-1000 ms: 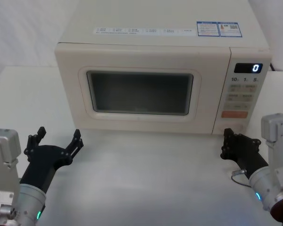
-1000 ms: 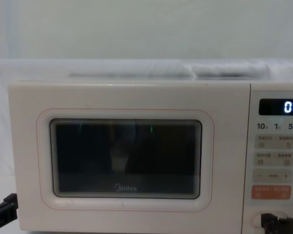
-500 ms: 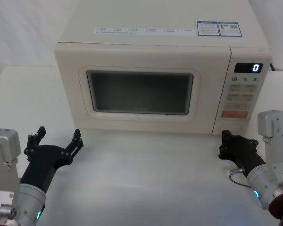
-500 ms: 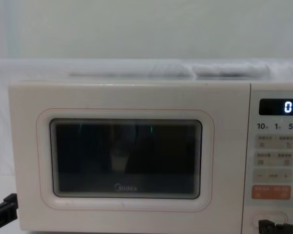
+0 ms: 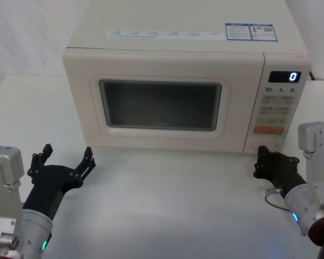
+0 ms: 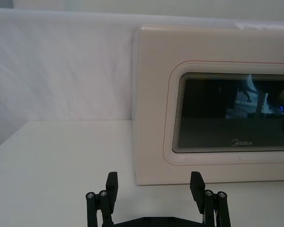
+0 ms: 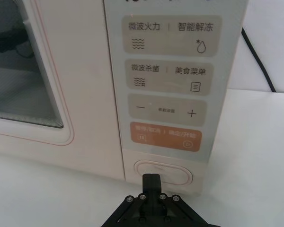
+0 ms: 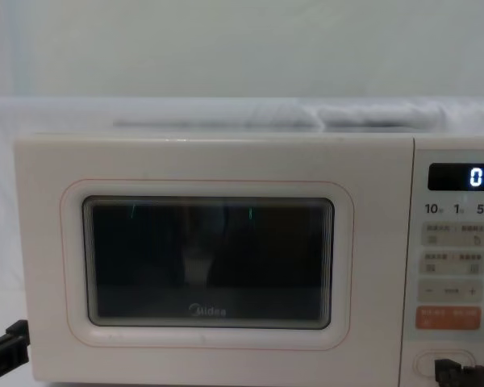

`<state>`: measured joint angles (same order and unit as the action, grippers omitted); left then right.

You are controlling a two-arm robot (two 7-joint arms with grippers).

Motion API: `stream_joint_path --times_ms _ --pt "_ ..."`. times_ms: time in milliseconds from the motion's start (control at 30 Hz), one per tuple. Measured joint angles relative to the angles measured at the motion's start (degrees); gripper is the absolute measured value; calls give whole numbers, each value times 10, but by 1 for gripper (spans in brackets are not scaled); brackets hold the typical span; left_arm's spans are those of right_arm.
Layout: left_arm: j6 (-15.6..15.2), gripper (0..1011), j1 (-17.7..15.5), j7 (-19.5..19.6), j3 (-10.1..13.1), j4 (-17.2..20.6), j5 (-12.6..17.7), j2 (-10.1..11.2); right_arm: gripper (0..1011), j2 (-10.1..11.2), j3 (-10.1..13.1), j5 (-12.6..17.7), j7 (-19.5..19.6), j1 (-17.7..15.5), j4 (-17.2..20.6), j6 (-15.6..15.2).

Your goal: Press the button to open the microwave door with one hand; close the microwave door with the other hand.

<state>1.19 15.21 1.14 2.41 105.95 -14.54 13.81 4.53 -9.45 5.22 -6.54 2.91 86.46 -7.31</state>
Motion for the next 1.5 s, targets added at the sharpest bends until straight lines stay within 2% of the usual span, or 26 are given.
stream_joint_path --times_ms 1500 --pt "0 1001 0 0 0 0 0 0 0 -28 5 -14 17 24 -37 16"
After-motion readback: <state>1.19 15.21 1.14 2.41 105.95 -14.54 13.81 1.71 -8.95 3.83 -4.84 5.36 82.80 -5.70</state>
